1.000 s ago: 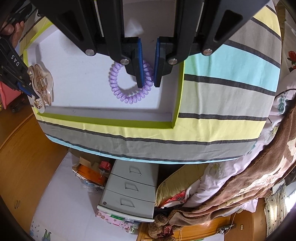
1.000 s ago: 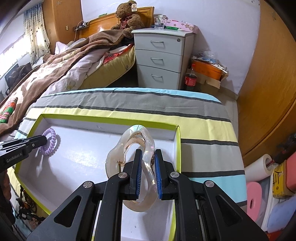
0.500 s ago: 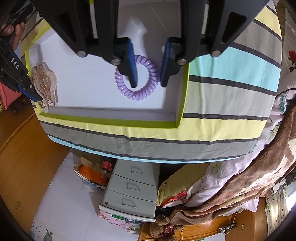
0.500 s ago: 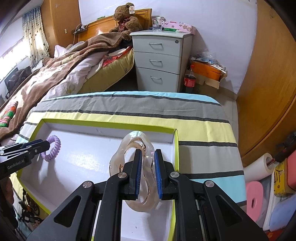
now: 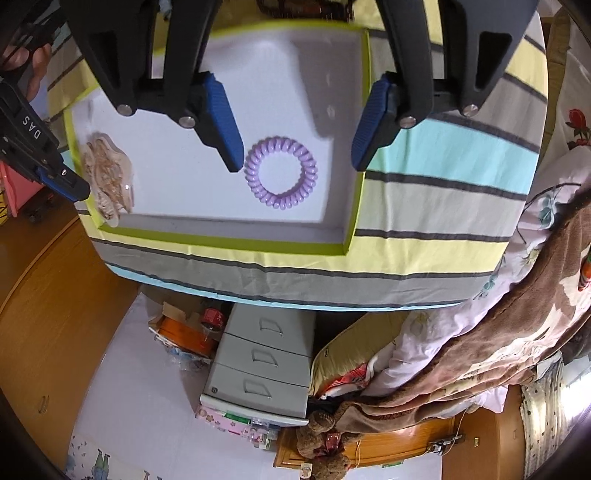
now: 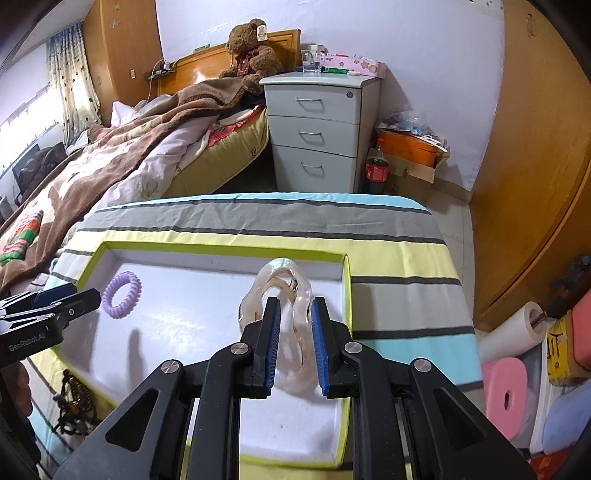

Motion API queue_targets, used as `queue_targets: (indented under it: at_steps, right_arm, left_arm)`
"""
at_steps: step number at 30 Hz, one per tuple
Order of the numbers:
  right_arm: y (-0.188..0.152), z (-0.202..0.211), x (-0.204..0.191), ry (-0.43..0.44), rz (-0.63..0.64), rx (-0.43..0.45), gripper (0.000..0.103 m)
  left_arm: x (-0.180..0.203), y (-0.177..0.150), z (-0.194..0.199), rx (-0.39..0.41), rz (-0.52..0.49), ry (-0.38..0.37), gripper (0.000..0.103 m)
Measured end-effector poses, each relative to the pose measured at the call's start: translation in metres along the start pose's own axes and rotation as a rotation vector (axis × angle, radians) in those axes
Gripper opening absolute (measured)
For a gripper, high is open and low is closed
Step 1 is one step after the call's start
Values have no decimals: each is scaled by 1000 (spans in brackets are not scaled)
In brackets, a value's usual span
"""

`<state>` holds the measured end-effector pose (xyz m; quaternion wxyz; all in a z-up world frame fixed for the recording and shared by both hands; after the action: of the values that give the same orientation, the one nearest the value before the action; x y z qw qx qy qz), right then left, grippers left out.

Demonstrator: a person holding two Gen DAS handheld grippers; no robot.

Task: Organize jewelry
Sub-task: 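Open the left tool over the box while the right tool releases the claw clip inside, then lower the right tool onto the black band and close it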

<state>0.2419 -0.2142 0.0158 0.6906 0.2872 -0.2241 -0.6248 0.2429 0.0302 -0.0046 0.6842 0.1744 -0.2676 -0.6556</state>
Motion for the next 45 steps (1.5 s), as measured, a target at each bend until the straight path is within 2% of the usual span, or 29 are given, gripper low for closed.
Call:
queue_targets:
  at_steps: [13,19,23,24,27,34,38,42,45]
  right_arm:
    - [-19,63,-10,23,-16,85,20]
    - [-33,92,-18,26,-4,126,23]
    - [-44,108,-22,33,8,146,24]
    - [-46,111,-23,34,9,150,26]
    - [-57,119,-23,37,5,155,40]
    - [-82,121,-22,31,-25,125,41]
    - [-101,115,-20,23,-41,84,41]
    - [-118,105,-14,-1,-42,41,41]
    - [-127,98,-8,-10,-62,11,41]
  left_arm:
    - [-7,-26,60,85,8,9,66]
    - [-10,-42,89,138,-5,49,67]
    - [-18,-55,104,164,23,28,67]
    - [-21,-59,108,171,28,24,68]
    - [-28,-70,116,180,34,30,74]
    - [-42,-98,116,143,66,27,76]
    - [-51,-118,114,115,84,-6,76]
    - [-60,-135,118,121,64,-11,76]
    - [-70,-143,121,115,91,-45,76]
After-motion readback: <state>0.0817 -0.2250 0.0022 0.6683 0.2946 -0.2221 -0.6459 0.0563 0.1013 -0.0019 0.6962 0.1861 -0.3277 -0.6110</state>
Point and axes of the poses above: each gripper's, at about its wrist camera, not at the fingertips, and z roughly against the way its jaws point, x to its right, y to its top, the point moved 1 cm from there along -z, roughly the way its jaws point, and after that the axes turned 2 degrees about x, right-handed, at the moved point
